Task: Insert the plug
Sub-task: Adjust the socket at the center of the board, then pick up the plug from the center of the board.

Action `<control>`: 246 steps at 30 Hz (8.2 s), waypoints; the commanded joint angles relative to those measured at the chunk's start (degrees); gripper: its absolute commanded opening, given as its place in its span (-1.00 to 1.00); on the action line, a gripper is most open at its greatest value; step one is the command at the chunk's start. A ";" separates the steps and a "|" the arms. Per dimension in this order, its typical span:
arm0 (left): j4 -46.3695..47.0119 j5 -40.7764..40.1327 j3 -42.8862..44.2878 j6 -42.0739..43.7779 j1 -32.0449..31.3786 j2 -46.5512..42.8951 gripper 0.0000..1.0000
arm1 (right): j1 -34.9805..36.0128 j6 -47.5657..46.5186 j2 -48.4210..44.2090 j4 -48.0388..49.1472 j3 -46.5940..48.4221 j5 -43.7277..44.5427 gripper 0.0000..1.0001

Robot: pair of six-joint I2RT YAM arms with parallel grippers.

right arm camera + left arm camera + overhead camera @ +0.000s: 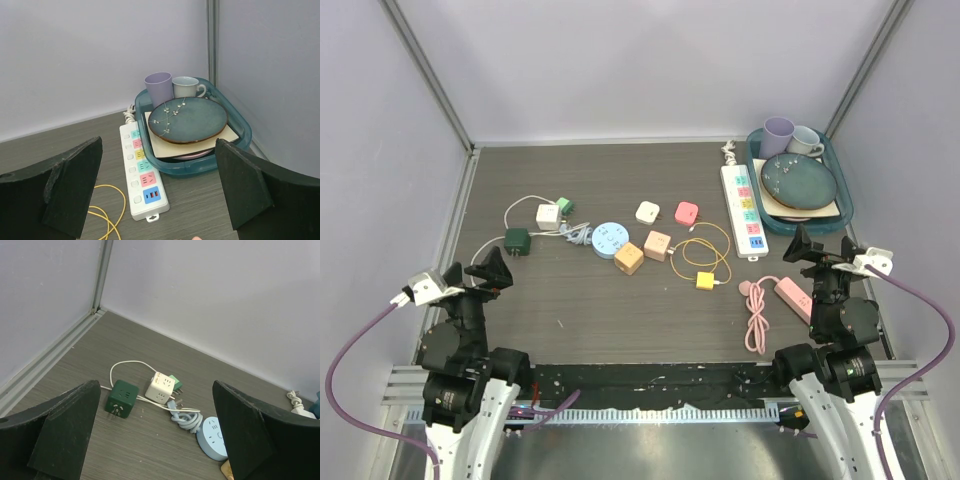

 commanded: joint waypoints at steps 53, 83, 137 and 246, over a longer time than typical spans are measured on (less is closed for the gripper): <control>-7.75 1.70 1.42 -11.04 -3.48 -3.13 0.99 | -1.56 35.01 59.19 -32.89 14.41 -12.44 0.88; -7.40 1.79 1.15 -10.95 -3.56 -3.04 1.00 | -4.29 23.41 72.28 14.23 7.81 -6.90 0.89; -7.32 2.05 0.98 -10.95 -3.83 -3.13 1.00 | 10.90 29.01 87.76 -7.90 26.80 -6.11 0.17; -20.76 23.94 40.88 8.38 18.67 104.19 0.45 | 33.15 23.23 62.96 8.96 6.32 -16.57 0.81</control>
